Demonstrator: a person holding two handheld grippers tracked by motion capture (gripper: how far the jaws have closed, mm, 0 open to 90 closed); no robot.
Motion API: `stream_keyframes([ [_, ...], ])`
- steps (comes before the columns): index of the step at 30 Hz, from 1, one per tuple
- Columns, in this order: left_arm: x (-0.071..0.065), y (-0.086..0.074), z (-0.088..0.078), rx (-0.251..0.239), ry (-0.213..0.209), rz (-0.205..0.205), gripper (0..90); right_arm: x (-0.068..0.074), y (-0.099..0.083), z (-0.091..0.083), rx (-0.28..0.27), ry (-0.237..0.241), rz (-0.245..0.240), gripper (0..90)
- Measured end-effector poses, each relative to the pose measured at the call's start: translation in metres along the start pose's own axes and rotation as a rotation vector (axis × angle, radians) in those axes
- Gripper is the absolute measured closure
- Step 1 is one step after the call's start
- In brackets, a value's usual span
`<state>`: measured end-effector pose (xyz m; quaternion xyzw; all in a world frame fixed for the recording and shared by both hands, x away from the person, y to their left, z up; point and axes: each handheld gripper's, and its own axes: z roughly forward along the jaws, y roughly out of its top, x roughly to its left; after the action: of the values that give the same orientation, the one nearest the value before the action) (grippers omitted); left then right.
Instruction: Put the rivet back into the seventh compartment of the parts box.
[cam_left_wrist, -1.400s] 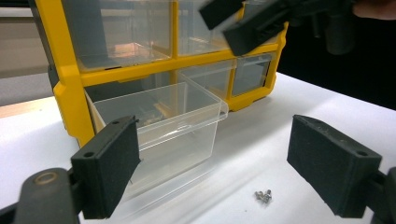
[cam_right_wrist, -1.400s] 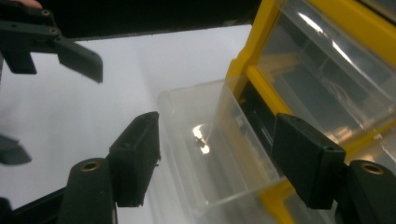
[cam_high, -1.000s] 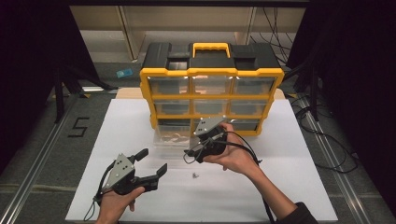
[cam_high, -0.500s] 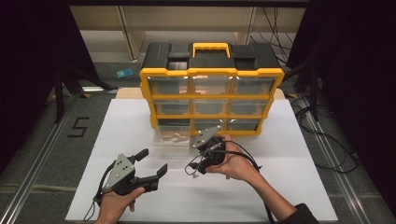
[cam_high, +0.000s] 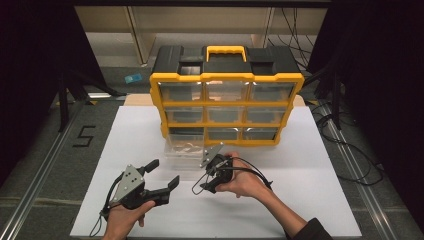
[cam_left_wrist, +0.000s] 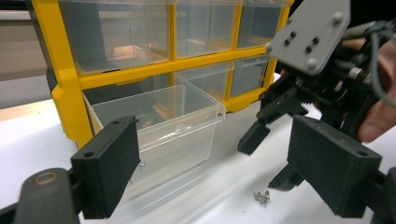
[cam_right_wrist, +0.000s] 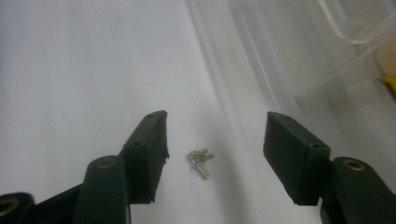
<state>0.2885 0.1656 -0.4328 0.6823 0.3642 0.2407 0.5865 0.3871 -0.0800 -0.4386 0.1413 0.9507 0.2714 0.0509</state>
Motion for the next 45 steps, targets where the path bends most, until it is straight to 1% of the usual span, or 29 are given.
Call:
stream_keyframes([
  [3, 0.0, 0.0, 0.0, 0.001, 0.0, 0.001, 16.6, 0.0, -0.002, 0.007, 0.022, 0.012, 0.007, 44.3],
  [5, 0.0, 0.0, 0.0, 0.001, 0.0, 0.0, 16.6, 0.001, -0.003, 0.012, 0.039, 0.033, 0.02, 47.5],
  [6, 0.0, 0.0, 0.0, 0.001, 0.0, 0.0, 16.6, 0.0, -0.004, 0.015, 0.039, 0.03, 0.015, 48.5],
  [8, 0.0, 0.0, 0.0, 0.002, 0.0, 0.0, 16.6, 0.001, -0.005, 0.019, 0.056, 0.038, 0.032, 51.5],
  [15, 0.0, 0.0, 0.0, 0.002, -0.001, -0.001, 16.6, -0.002, -0.008, 0.027, 0.068, 0.052, 0.066, 60.6],
  [18, 0.0, 0.0, 0.0, 0.002, -0.001, -0.001, 16.5, -0.002, -0.009, 0.028, 0.081, 0.055, 0.077, 67.6],
  [19, 0.0, 0.0, 0.0, 0.002, -0.001, -0.002, 16.6, -0.002, -0.009, 0.029, 0.085, 0.063, 0.076, 69.9],
  [21, 0.0, 0.0, 0.0, 0.002, -0.001, -0.002, 16.6, -0.001, -0.009, 0.031, 0.088, 0.057, 0.08, 71.4],
  [22, 0.0, 0.0, 0.0, 0.001, -0.002, -0.002, 16.6, -0.001, -0.01, 0.031, 0.084, 0.053, 0.084, 73.7],
  [23, 0.0, 0.0, 0.0, 0.002, -0.002, -0.002, 16.6, -0.002, -0.01, 0.031, 0.085, 0.062, 0.077, 76.1],
  [24, 0.0, 0.0, 0.0, 0.002, -0.002, -0.002, 16.6, -0.003, -0.011, 0.031, 0.082, 0.053, 0.082, 80.3],
  [26, 0.0, 0.0, 0.0, 0.002, -0.003, -0.001, 16.6, -0.002, -0.011, 0.031, 0.082, 0.048, 0.081, 81.0],
  [28, 0.0, 0.0, 0.0, 0.002, -0.002, -0.001, 16.6, -0.002, -0.01, 0.031, 0.085, 0.046, 0.066, 81.6],
  [31, 0.0, 0.0, 0.0, 0.001, -0.001, -0.001, 16.7, -0.001, -0.009, 0.03, 0.071, 0.06, 0.069, 82.9],
  [32, 0.0, 0.0, 0.0, 0.0, -0.001, 0.0, 16.7, -0.002, -0.009, 0.028, 0.062, 0.059, 0.06, 83.0],
  [37, 0.0, 0.0, 0.0, 0.001, -0.004, 0.002, 16.7, -0.007, -0.005, 0.014, 0.011, 0.052, 0.059, 83.1],
  [38, 0.0, 0.0, -0.001, 0.001, -0.004, 0.002, 16.7, -0.008, -0.005, 0.012, 0.001, 0.049, 0.058, 83.1],
  [39, 0.0, 0.0, 0.0, -0.007, -0.012, 0.0, 16.7, -0.009, -0.005, 0.01, -0.007, 0.039, 0.06, 83.1],
  [40, 0.0, 0.0, -0.001, 0.002, -0.003, 0.004, 16.7, -0.01, -0.005, 0.008, -0.015, 0.034, 0.06, 83.1],
  [41, 0.0, 0.0, -0.001, 0.002, -0.003, 0.004, 16.7, -0.012, -0.005, 0.007, -0.027, 0.028, 0.049, 83.1],
  [42, 0.0, 0.0, 0.0, 0.001, -0.005, 0.005, 16.7, -0.012, -0.005, 0.007, -0.027, 0.028, 0.049, 83.1],
  [43, 0.0, 0.0, -0.001, 0.002, -0.003, 0.003, 16.7, -0.013, -0.004, 0.001, -0.04, 0.024, 0.054, 83.1],
  [45, 0.0, 0.0, 0.0, 0.001, -0.002, 0.002, 16.7, -0.013, -0.003, -0.003, -0.051, 0.013, 0.056, 83.1],
])
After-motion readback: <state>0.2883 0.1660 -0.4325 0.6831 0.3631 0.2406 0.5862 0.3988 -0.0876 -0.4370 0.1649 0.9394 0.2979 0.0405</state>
